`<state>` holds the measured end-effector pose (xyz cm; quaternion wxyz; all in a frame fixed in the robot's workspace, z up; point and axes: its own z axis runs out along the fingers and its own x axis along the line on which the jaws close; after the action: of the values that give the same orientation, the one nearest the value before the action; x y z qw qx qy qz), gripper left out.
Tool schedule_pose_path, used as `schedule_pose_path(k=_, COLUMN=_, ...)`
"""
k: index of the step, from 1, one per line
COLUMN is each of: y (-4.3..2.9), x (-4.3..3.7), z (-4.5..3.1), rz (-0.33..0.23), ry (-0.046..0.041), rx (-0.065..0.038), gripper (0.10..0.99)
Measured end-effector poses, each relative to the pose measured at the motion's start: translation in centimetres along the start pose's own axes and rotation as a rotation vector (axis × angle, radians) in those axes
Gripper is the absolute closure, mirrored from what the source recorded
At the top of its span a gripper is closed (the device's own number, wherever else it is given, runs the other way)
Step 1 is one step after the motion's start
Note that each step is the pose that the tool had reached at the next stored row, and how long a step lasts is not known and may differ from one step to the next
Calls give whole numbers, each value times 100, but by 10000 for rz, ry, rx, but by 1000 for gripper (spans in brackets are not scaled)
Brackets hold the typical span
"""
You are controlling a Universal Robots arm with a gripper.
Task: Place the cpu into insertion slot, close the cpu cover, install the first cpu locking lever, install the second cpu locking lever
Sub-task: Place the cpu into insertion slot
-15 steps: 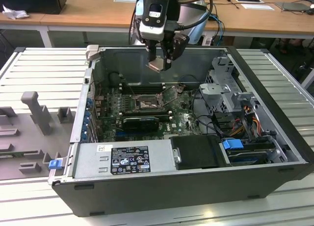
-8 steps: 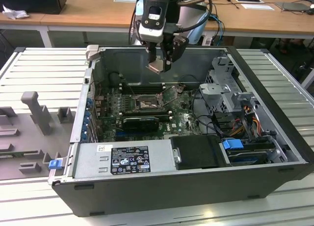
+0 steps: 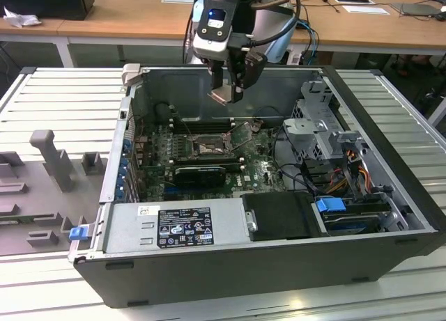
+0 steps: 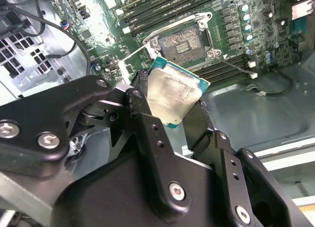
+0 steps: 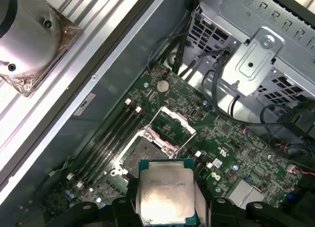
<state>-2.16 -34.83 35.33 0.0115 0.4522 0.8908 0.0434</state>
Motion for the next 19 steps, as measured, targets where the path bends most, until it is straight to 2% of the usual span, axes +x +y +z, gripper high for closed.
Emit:
schedule_pose_path(k=8, y=0, x=0, z=5, rz=911, ry=-79, rx=-18, gripper=557)
schedule_pose_path(k=19, y=-4, x=-1, z=45, rz=1055, ry=-96, rx=-15, gripper=557)
